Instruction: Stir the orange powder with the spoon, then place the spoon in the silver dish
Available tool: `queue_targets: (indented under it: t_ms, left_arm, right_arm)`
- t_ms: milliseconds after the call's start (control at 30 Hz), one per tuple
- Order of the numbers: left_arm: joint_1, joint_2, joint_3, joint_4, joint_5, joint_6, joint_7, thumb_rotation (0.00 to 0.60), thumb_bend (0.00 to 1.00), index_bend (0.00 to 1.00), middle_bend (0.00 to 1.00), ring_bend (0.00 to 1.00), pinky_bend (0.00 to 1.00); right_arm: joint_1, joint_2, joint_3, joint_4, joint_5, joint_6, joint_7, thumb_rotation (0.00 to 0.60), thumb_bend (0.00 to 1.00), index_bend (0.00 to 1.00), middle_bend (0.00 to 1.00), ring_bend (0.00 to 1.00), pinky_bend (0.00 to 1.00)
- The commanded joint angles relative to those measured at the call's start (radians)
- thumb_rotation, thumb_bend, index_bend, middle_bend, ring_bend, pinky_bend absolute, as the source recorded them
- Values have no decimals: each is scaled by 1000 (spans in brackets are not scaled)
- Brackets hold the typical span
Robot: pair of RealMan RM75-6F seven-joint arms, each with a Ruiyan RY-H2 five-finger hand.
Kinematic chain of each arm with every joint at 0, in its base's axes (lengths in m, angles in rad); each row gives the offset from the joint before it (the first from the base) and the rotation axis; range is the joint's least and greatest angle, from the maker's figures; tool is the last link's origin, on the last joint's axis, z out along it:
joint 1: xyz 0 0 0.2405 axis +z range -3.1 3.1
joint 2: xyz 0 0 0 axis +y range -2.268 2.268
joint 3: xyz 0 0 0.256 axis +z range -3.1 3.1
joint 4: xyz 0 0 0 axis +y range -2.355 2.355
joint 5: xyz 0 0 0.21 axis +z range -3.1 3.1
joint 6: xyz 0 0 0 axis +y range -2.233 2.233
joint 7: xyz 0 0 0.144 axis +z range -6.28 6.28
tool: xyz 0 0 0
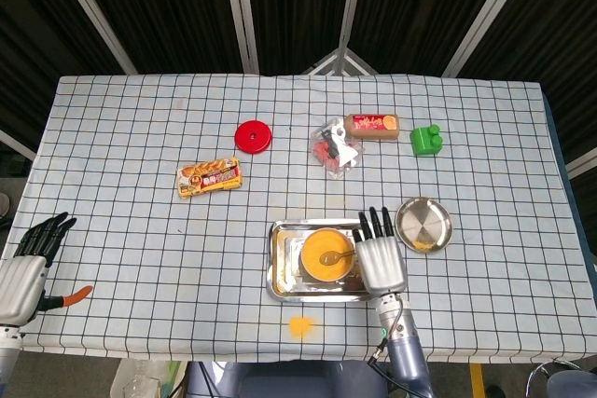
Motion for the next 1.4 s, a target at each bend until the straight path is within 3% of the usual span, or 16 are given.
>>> queue_targets:
  t_ms: [33,1000,1200,1400]
  left_arm:
    - [0,0,0,0,0,0,1,600,0,0,0,0,0]
    - [-2,0,-2,-5,-8,-5,3,600,0,0,0,0,0]
    - [-2,2,-2,-6,-9,-4,1,600,0,0,0,0,0]
    - [-2,2,-2,-6,-9,-6,1,600,0,0,0,0,0]
  right_arm:
    - [0,8,-5,-6,16,1,-11,600,604,314,134,0,0]
    - [-26,19,-103,-44,28,26,16,600,624,366,132,0,0]
    - [-26,16,-102,-46,19,24,34,600,618,366,132,0,0]
    - [-16,13,-87,-27,-5,17,59,600,549,366,132,0,0]
